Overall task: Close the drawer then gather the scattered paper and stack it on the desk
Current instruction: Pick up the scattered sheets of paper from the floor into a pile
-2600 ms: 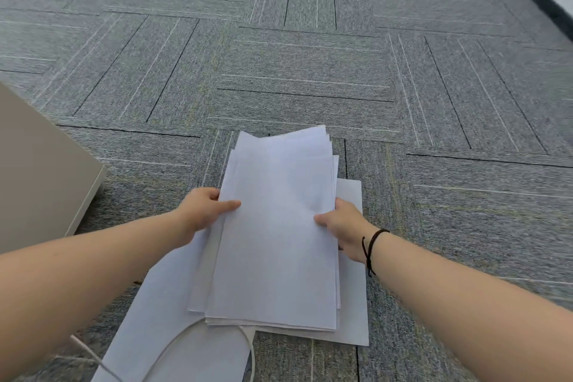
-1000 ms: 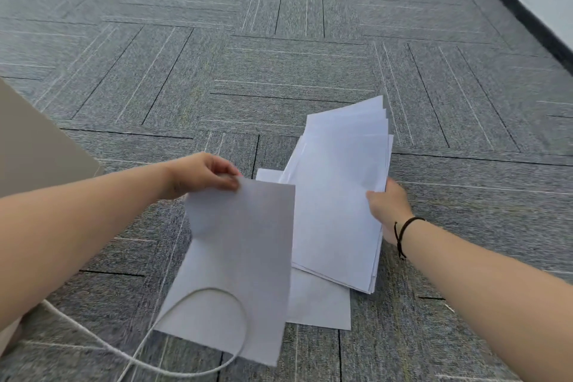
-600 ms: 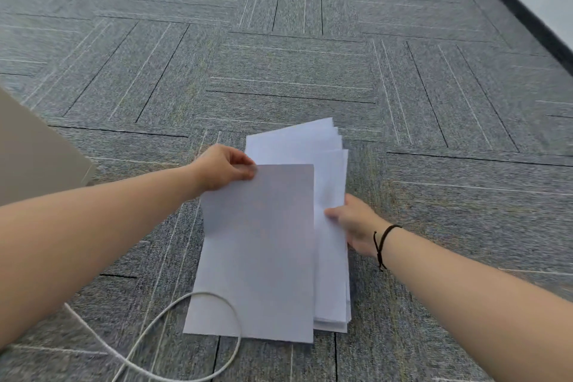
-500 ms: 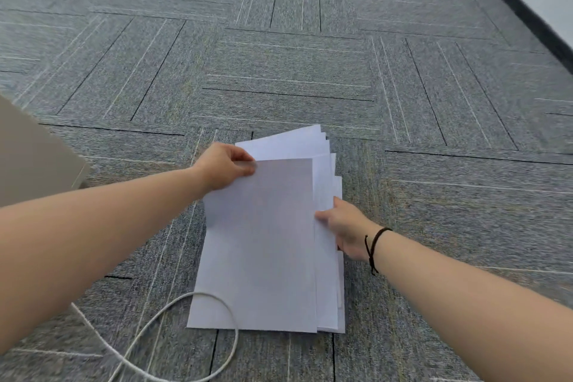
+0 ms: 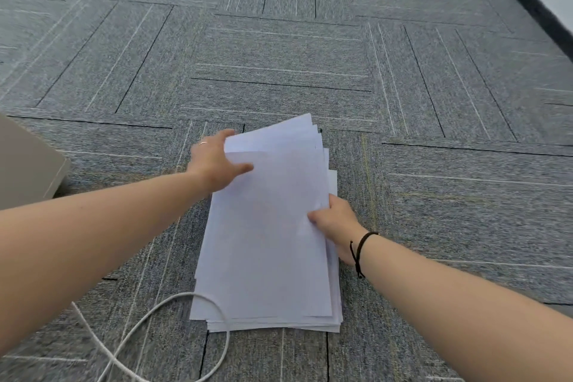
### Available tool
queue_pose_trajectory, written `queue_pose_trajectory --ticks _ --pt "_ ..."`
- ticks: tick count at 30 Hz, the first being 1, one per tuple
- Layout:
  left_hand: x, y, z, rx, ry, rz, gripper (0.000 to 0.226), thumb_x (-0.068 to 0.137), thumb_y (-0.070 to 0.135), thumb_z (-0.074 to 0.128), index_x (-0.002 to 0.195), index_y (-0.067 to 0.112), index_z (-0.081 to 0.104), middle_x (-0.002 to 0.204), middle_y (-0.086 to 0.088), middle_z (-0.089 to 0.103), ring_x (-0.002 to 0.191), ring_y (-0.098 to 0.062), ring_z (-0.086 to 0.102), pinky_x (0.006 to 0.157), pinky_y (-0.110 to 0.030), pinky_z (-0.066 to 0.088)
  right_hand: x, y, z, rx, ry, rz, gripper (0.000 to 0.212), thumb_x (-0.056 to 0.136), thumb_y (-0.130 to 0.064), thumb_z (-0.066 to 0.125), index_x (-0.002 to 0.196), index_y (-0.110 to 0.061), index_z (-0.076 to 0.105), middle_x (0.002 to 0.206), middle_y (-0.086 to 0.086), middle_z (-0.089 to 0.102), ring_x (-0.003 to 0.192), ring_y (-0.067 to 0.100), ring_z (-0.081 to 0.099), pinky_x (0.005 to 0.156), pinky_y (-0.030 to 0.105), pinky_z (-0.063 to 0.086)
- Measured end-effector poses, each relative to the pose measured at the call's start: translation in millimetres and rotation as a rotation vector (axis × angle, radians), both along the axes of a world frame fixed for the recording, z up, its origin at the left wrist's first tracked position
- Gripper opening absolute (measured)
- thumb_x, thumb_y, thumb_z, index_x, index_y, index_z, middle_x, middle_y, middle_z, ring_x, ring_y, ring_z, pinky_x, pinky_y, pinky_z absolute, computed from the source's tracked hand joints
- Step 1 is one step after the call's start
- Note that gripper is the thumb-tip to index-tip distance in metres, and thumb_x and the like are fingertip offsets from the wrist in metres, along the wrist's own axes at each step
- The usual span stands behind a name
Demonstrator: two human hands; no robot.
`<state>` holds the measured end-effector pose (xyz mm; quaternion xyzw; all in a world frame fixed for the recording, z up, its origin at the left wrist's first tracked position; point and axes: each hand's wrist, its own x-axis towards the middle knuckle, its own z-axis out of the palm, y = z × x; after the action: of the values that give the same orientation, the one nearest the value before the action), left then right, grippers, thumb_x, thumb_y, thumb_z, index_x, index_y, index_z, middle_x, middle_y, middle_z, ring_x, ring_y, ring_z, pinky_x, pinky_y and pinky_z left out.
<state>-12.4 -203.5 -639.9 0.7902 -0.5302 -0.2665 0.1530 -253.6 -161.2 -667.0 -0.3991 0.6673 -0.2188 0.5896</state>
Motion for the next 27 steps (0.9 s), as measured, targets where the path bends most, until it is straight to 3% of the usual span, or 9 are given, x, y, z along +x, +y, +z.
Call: queue_pose_trajectory --ticks 3,5,7,9,13,18,20,23,27 --pt "5.9 12.1 -2.1 0.136 0.164 0.186 0.096 0.076 0.038 0.081 0.153 0.020 0.027 0.148 -0.015 0.042 0.122 -0.031 0.050 0.102 -0.041 0.041 -9.7 -4.4 0.0 -0.074 0.216 -0.014 0.009 0.076 -0.006 0.064 0.072 -0.013 0.064 0.093 0.013 0.074 0.076 0.029 0.070 0.068 0.041 0.059" --pt "7.2 21.3 -5.5 0.226 0.197 0.248 0.082 0.081 0.036 0.077 0.148 0.009 0.037 0.142 -0.012 0.051 0.115 -0.030 0.055 0.096 -0.039 0.043 -15.3 -6.0 -1.3 -0.126 0.362 0.024 0.012 0.067 -0.017 0.068 0.063 -0.009 0.060 0.096 0.015 0.069 0.068 0.028 0.067 0.056 0.036 0.054" --pt "5.5 27.1 -6.8 0.235 0.199 0.302 0.046 0.086 0.033 0.073 0.119 0.004 0.058 0.112 -0.010 0.062 0.102 -0.030 0.059 0.091 -0.038 0.044 -17.6 -9.1 -7.2 -0.114 0.369 0.014 0.020 0.059 -0.022 0.067 0.067 -0.004 0.063 0.099 0.014 0.067 0.071 0.028 0.069 0.060 0.039 0.061" --pt "2.6 30.1 -8.3 0.245 0.276 0.377 0.029 0.088 0.028 0.071 0.093 0.005 0.053 0.088 -0.009 0.054 0.088 -0.029 0.052 0.082 -0.037 0.043 -19.2 -12.1 -14.8 -0.084 0.326 -0.023 0.023 0.056 -0.019 0.065 0.072 -0.002 0.066 0.100 0.015 0.067 0.079 0.033 0.071 0.064 0.048 0.062" --pt "-1.7 31.6 -10.1 0.284 0.470 0.434 0.042 0.081 0.022 0.074 0.112 -0.002 0.058 0.108 -0.018 0.065 0.095 -0.034 0.064 0.080 -0.044 0.056 -10.0 -4.6 11.3 -0.022 0.232 -0.169 0.010 0.067 -0.007 0.069 0.071 -0.009 0.061 0.098 0.016 0.068 0.085 0.033 0.071 0.073 0.047 0.061" --pt "-7.4 33.2 -14.3 0.314 0.533 0.429 0.038 0.078 0.020 0.076 0.109 0.004 0.060 0.112 -0.016 0.065 0.096 -0.032 0.065 0.078 -0.042 0.058 -8.6 5.3 13.4 0.099 0.048 -0.266 0.058 0.076 0.000 0.075 0.117 -0.013 0.037 0.107 0.009 0.054 0.091 0.024 0.060 0.083 0.040 0.054" --pt "-5.7 34.5 -12.8 0.316 0.575 0.430 0.035 0.076 0.018 0.077 0.104 0.005 0.060 0.111 -0.018 0.066 0.093 -0.032 0.065 0.084 -0.044 0.059 -10.0 7.3 12.8 0.164 -0.036 -0.196 0.050 0.080 0.003 0.072 0.119 -0.008 0.044 0.112 0.015 0.063 0.096 0.032 0.066 0.088 0.049 0.055" --pt "0.0 38.3 -12.1 0.348 0.612 0.393 0.058 0.067 0.023 0.082 0.115 0.004 0.056 0.116 -0.017 0.066 0.101 -0.031 0.066 0.090 -0.045 0.056 -12.8 6.8 19.4 0.137 -0.070 -0.086 0.033 0.085 0.009 0.061 0.116 -0.002 0.064 0.109 0.019 0.071 0.096 0.036 0.069 0.087 0.053 0.056" --pt "-4.1 45.3 -5.7 0.320 0.700 0.348 0.076 0.057 0.030 0.090 0.122 0.007 0.058 0.118 -0.008 0.067 0.109 -0.026 0.063 0.093 -0.040 0.051 -24.1 1.3 43.5 -0.003 -0.209 -0.038 0.029 0.088 0.010 0.058 0.110 -0.006 0.067 0.100 0.015 0.074 0.088 0.036 0.072 0.082 0.054 0.058"
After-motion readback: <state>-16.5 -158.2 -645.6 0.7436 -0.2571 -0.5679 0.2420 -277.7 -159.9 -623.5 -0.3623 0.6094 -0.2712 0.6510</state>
